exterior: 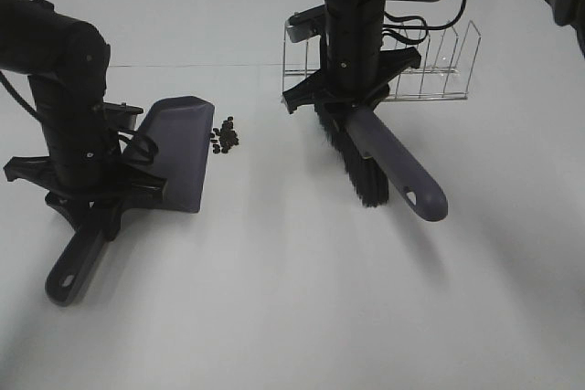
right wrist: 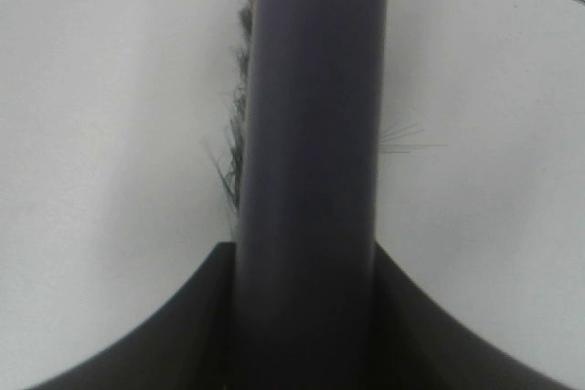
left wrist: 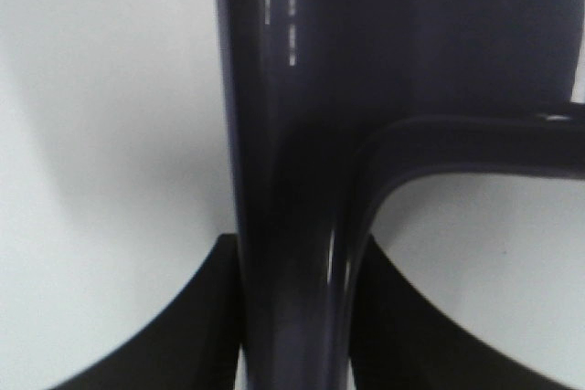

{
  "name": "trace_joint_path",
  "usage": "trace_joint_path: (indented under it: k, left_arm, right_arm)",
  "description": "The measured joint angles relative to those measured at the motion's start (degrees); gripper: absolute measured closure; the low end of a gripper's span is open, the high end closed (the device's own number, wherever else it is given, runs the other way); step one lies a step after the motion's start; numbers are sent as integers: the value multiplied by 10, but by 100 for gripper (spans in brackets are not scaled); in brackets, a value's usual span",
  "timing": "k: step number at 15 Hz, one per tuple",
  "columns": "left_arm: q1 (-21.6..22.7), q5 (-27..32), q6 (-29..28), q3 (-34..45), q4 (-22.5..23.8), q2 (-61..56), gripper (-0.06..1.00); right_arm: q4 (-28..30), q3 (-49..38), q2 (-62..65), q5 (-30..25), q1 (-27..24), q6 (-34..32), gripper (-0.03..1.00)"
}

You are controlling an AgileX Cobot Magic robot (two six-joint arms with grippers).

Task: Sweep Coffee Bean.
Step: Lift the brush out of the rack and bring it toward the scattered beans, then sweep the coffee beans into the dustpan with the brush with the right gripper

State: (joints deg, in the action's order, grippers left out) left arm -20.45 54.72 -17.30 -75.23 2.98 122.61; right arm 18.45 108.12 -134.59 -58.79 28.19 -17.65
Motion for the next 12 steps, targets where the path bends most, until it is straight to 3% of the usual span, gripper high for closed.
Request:
trace_joint_path:
  k: [3, 8, 12]
  left_arm:
    - [0, 12, 0, -11, -1, 5, 67]
    - [0, 13, 0, -13, -2, 5, 67]
    - [0, 13, 0, -13, -2, 5, 67]
  right_arm:
    - [-6, 64, -42, -19, 17, 11, 62]
    - [-25, 242, -143, -112, 69, 52, 62]
    - [-94, 341, -179, -114, 119, 84, 62]
